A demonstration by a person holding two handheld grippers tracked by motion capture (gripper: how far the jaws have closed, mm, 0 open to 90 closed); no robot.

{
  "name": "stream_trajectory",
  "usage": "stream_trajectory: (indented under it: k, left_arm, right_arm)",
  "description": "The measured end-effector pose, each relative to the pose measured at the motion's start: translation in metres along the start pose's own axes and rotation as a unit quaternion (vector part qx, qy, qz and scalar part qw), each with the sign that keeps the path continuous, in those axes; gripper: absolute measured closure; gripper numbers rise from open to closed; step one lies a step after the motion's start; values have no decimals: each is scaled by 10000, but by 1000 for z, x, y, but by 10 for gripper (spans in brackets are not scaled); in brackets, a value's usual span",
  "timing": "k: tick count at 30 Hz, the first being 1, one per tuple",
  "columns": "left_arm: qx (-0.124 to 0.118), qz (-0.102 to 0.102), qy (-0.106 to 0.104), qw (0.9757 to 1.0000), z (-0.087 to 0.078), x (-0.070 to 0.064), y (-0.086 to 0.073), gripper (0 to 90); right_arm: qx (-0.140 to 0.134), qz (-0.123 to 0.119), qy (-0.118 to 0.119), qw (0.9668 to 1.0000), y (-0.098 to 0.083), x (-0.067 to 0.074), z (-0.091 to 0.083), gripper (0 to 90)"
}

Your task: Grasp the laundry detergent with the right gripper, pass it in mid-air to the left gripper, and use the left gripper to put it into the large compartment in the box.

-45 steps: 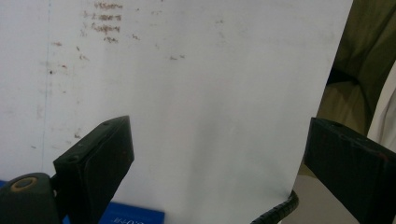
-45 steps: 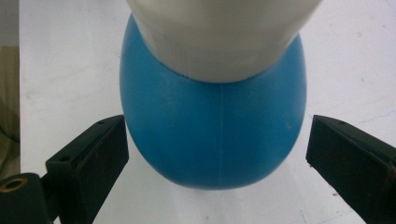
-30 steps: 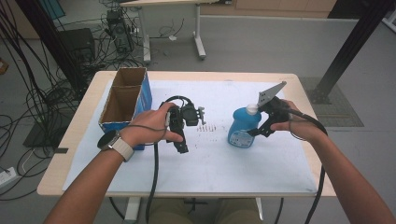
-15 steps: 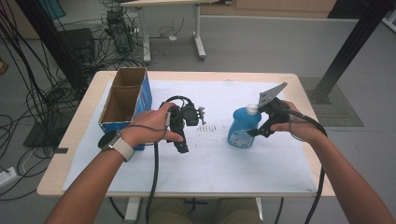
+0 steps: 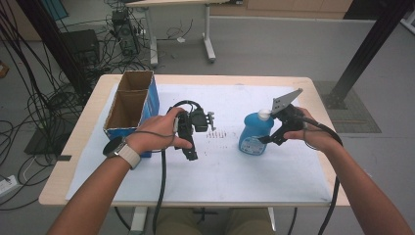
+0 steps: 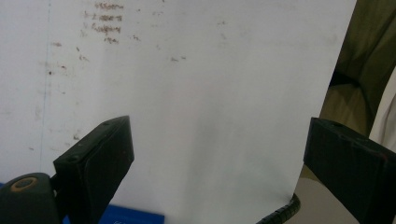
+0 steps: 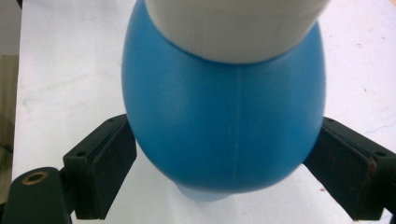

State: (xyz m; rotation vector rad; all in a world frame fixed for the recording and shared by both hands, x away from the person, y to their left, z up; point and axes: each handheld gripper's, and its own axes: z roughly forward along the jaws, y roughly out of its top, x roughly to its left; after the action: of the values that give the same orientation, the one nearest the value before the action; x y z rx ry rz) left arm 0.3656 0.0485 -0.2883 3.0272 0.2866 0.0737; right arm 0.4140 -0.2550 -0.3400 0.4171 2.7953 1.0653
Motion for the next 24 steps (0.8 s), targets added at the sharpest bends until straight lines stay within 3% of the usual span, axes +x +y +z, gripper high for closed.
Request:
stream_trajectory:
  k: [24]
  left_arm:
    - [-17,-33,-30,10000,1,1,-1,88]
  right_arm:
    - [-249,10,-65,9997,-10,1,6,158]
